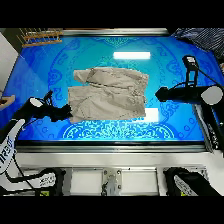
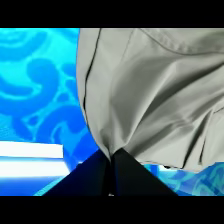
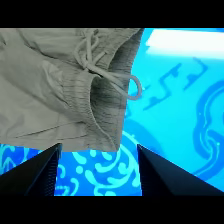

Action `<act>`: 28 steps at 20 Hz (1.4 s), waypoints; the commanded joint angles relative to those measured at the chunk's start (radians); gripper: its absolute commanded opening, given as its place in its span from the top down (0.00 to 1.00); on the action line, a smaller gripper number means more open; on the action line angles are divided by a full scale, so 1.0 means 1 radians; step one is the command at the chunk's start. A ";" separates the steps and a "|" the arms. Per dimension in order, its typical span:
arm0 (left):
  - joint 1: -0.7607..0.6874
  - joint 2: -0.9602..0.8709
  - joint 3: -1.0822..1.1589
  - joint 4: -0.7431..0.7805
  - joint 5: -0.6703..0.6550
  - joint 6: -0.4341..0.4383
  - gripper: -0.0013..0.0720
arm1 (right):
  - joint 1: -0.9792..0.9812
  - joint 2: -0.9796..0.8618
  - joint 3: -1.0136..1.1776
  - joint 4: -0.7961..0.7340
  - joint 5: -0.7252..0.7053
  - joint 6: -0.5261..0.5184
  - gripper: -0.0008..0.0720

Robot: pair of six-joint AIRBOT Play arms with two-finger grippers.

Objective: Fold the clothes and pants, and hang the long-sleeved shirts on hangers.

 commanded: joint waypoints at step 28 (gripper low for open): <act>-0.008 0.045 0.042 -0.002 -0.023 0.025 0.98 | -0.030 -0.303 -0.288 0.361 -0.314 -0.141 0.46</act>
